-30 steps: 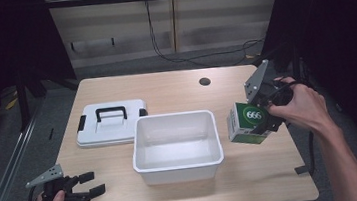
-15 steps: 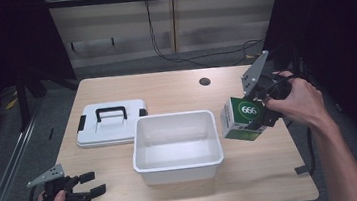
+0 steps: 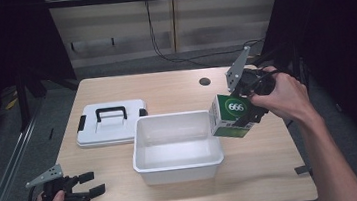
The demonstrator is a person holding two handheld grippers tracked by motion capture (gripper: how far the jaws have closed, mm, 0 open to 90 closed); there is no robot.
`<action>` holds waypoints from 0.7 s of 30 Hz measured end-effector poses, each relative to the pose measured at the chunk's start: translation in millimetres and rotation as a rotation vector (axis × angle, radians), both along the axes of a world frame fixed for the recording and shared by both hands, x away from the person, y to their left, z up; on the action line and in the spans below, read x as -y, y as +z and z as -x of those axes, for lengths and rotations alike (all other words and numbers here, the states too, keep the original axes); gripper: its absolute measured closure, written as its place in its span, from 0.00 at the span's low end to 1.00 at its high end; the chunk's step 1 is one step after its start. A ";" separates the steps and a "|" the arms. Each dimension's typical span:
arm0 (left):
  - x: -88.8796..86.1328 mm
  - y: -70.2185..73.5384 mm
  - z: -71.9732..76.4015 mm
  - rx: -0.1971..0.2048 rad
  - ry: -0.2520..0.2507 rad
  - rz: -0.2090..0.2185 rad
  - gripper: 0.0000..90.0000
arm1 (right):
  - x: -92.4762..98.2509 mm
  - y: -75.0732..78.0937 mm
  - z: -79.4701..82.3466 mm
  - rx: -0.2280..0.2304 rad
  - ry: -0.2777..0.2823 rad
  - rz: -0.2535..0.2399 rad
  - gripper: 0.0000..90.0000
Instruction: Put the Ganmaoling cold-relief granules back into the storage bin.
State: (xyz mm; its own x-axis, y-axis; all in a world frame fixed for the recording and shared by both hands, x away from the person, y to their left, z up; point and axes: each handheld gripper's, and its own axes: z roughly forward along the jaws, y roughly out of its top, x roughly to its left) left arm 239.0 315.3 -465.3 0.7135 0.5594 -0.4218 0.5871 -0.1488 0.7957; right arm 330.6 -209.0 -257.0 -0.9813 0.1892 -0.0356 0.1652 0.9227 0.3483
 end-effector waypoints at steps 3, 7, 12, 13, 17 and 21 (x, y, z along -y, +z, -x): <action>0.0 -0.2 -0.4 0.001 0.003 -0.005 0.20 | -1.2 1.4 -0.1 0.000 0.002 -0.006 0.18; 0.0 -0.1 -0.2 0.002 0.001 -0.004 0.20 | -10.4 3.6 -0.8 -0.001 0.013 0.009 0.18; 0.0 -0.2 -0.3 0.002 -0.002 -0.003 0.20 | -23.4 2.3 -3.6 -0.005 0.023 0.010 0.18; -0.1 -0.1 -0.2 0.003 -0.002 -0.003 0.20 | -25.0 1.2 -4.3 -0.002 0.027 0.012 0.18; -0.2 -0.1 -0.2 -0.001 0.002 0.001 0.20 | -34.3 -4.6 -7.3 -0.016 0.044 0.023 0.18; -0.3 0.3 0.0 0.002 0.001 0.001 0.20 | -41.4 -5.8 -8.2 -0.018 0.055 0.027 0.18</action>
